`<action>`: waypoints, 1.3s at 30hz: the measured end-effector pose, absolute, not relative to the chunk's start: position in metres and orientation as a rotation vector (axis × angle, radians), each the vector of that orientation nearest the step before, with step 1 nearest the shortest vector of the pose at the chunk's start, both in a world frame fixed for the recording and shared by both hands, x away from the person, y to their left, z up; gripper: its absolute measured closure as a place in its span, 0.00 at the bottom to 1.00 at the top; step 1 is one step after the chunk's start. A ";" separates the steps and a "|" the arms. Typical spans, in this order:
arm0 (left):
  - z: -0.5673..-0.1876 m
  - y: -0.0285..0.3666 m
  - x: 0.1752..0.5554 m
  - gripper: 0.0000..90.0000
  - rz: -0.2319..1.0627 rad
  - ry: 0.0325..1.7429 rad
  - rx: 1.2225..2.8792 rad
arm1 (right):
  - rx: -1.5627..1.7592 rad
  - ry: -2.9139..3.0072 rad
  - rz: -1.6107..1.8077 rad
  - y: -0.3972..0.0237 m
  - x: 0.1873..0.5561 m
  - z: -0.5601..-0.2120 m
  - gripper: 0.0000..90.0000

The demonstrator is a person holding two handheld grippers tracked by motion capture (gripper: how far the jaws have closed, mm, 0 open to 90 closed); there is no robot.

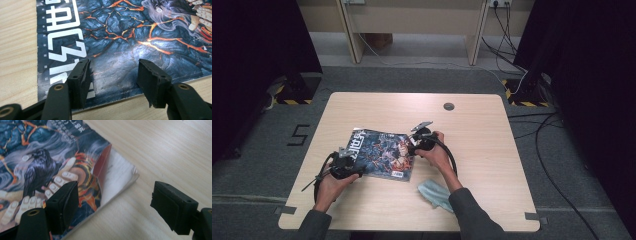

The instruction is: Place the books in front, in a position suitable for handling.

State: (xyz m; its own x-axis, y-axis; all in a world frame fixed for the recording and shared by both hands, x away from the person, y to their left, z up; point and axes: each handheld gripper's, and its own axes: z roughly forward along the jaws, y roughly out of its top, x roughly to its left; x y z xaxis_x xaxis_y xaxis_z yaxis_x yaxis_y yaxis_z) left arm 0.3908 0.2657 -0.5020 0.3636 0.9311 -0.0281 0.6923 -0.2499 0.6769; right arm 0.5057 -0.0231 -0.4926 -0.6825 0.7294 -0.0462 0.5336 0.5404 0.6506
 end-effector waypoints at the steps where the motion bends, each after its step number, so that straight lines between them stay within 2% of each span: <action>1: -0.502 0.266 0.391 0.48 0.516 1.400 2.026 | 1.063 2.466 0.900 -0.023 0.507 -0.493 0.25; 15: -0.502 0.265 0.390 0.48 0.519 1.399 2.029 | 0.958 2.512 0.885 -0.004 0.519 -0.497 0.31; 18: -0.502 0.266 0.391 0.48 0.512 1.396 2.030 | 0.947 2.515 0.889 -0.005 0.517 -0.497 0.34; 19: -0.502 0.266 0.391 0.48 0.514 1.395 2.034 | 0.936 2.542 0.915 -0.007 0.514 -0.497 0.41; 29: -0.501 0.266 0.395 0.46 0.498 1.391 2.051 | 0.896 2.620 0.897 -0.011 0.491 -0.495 0.43; 39: -0.501 0.276 0.404 0.32 0.528 1.453 2.050 | 0.883 2.671 0.878 -0.017 0.467 -0.492 0.44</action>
